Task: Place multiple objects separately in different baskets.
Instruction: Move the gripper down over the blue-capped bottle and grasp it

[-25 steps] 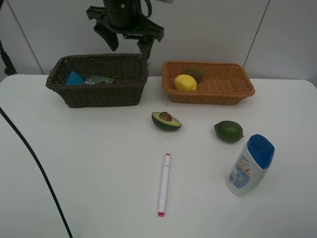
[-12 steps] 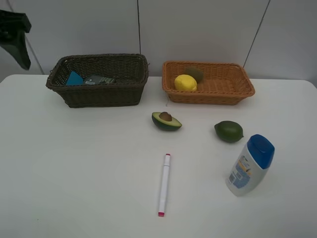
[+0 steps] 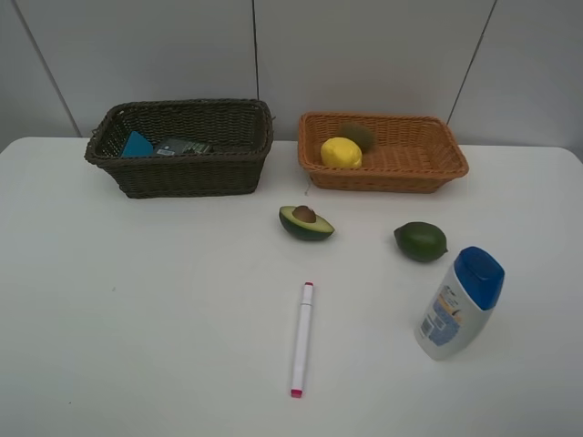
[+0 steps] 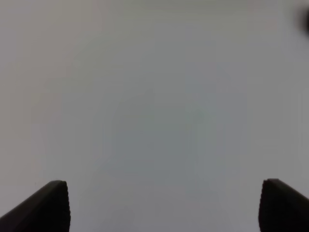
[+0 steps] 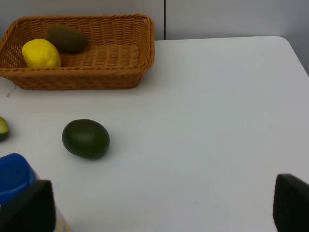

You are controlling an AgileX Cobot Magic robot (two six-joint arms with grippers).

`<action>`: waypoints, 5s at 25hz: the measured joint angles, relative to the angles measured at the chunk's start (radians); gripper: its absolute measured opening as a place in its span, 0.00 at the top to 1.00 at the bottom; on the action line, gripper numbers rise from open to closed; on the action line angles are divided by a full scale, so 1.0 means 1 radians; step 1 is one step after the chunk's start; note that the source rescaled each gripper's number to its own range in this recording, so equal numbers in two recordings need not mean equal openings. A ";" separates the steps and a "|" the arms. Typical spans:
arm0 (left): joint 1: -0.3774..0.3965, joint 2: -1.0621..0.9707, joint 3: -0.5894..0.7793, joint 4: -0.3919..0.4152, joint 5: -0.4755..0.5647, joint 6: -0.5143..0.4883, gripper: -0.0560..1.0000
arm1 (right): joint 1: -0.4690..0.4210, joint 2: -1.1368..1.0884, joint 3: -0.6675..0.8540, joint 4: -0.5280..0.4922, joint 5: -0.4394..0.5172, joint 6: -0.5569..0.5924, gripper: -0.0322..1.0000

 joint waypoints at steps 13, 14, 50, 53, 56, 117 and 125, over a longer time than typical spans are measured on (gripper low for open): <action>0.000 -0.578 0.239 -0.113 -0.059 0.241 0.00 | 0.000 0.000 0.000 0.000 0.000 0.000 0.01; 0.000 -0.591 0.255 -0.126 -0.073 0.254 0.00 | 0.000 0.000 0.000 0.000 0.000 0.000 0.01; 0.139 -0.597 0.321 -0.168 -0.133 0.323 0.00 | 0.000 0.117 -0.007 -0.014 -0.010 -0.001 0.01; 0.139 -0.597 0.321 -0.168 -0.134 0.323 0.00 | 0.000 0.297 -0.029 -0.031 -0.048 -0.001 0.01; 0.139 -0.597 0.321 -0.168 -0.134 0.323 0.00 | 0.000 0.530 -0.065 -0.042 -0.095 -0.001 0.01; 0.139 -0.597 0.321 -0.168 -0.137 0.323 0.00 | 0.313 1.382 -0.226 0.206 -0.071 -0.069 0.01; 0.139 -0.597 0.321 -0.168 -0.137 0.323 0.00 | 0.313 1.400 -0.226 0.206 -0.134 -0.102 0.01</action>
